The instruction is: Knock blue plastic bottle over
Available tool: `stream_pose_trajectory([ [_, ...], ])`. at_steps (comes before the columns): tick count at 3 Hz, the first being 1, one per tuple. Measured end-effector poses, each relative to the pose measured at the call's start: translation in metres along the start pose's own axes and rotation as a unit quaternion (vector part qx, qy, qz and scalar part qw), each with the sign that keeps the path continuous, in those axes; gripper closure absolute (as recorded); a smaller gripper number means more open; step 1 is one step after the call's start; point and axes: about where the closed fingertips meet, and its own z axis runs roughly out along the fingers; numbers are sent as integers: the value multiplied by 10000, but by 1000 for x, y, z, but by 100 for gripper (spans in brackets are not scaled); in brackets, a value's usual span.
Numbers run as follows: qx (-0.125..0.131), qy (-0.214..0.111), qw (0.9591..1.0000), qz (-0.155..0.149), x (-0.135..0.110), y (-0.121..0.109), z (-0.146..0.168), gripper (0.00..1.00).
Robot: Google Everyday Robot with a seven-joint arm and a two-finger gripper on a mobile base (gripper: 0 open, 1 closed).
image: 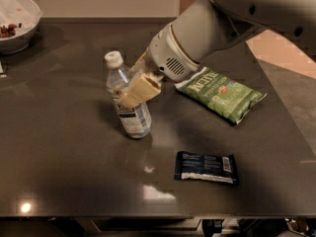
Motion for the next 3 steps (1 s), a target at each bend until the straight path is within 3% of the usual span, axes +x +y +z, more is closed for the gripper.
stream_pose_trajectory([
  [1, 93, 776, 9967, -234, 16, -22, -9, 100],
  [2, 176, 1512, 9870, -512, 32, -35, -19, 100],
  [3, 240, 2103, 9738, -835, 41, -39, -25, 100],
])
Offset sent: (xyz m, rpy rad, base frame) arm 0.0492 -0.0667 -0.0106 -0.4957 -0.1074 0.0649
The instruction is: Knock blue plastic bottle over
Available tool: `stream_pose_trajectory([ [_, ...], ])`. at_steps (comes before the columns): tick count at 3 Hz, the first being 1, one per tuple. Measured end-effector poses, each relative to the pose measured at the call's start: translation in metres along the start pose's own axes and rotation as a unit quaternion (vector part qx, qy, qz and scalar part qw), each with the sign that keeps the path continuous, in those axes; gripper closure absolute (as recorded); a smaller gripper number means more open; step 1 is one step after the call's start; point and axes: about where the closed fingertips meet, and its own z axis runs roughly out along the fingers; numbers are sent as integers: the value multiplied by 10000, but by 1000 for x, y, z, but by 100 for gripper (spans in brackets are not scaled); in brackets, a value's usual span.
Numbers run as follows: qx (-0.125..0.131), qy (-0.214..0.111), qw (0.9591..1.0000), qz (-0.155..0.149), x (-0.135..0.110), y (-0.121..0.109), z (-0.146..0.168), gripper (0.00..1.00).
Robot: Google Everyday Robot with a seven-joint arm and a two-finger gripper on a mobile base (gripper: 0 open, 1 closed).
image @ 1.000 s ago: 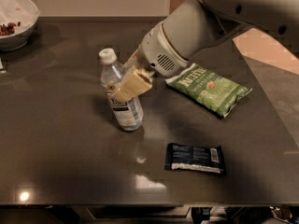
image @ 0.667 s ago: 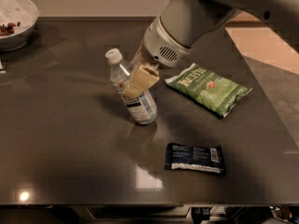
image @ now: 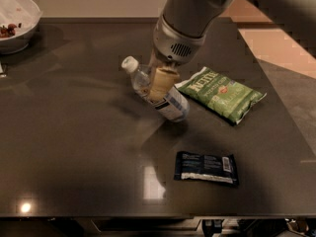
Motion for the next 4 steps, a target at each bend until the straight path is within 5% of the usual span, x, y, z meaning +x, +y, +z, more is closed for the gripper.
stream_pose_trajectory([
  [2, -222, 883, 9923, -839, 6, 17, 17, 100],
  [4, -542, 1236, 9806, -1420, -2, 28, 42, 59],
])
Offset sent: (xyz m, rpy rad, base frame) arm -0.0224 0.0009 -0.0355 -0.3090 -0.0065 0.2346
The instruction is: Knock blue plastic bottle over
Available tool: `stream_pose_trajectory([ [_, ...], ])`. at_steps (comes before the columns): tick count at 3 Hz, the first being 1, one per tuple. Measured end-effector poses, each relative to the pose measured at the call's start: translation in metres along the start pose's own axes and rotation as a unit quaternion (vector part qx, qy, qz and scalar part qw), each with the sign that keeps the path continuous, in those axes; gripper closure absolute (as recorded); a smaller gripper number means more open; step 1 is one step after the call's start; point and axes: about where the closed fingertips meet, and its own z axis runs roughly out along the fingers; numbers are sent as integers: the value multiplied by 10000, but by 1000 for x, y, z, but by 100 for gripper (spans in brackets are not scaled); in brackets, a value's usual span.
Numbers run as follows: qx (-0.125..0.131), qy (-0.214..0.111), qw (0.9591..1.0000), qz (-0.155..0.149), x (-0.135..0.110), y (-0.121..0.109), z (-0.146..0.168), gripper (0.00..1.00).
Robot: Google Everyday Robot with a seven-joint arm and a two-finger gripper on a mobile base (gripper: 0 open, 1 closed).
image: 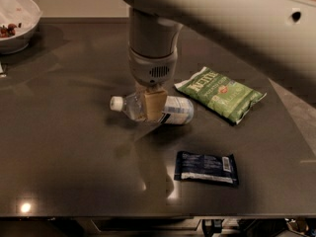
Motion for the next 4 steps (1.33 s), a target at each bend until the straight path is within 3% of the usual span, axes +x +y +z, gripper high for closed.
stream_pose_trajectory([
  [2, -154, -15, 9995, -292, -19, 3, 17, 11],
  [3, -186, -29, 9992, -343, -23, 5, 20, 0],
  [4, -398, -267, 9984, -293, -29, 18, 37, 0],
])
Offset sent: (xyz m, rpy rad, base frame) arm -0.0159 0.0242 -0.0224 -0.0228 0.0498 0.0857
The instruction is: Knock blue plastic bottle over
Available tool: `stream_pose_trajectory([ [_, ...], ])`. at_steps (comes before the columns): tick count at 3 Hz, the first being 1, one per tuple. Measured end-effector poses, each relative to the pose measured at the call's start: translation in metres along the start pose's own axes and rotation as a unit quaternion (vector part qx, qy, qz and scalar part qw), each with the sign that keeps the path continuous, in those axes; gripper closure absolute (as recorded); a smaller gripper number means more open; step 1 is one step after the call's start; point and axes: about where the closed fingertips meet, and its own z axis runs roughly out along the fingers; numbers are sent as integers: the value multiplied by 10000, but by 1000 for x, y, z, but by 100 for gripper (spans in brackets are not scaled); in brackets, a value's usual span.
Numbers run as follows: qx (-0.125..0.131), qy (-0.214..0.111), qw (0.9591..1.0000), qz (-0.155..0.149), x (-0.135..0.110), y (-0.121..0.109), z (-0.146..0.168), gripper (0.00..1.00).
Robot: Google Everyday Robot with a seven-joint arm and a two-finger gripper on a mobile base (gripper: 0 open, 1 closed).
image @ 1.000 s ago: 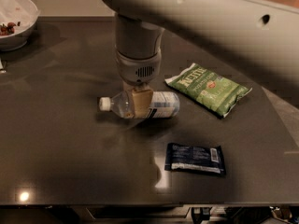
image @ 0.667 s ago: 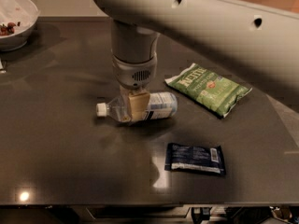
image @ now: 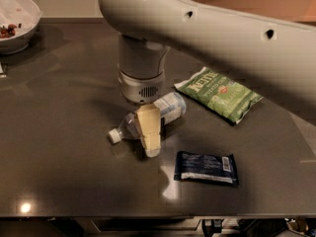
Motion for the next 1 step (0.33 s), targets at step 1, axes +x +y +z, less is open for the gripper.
stream_pose_trajectory([
  [1, -5, -18, 10000, 3, 0, 0, 0, 0],
])
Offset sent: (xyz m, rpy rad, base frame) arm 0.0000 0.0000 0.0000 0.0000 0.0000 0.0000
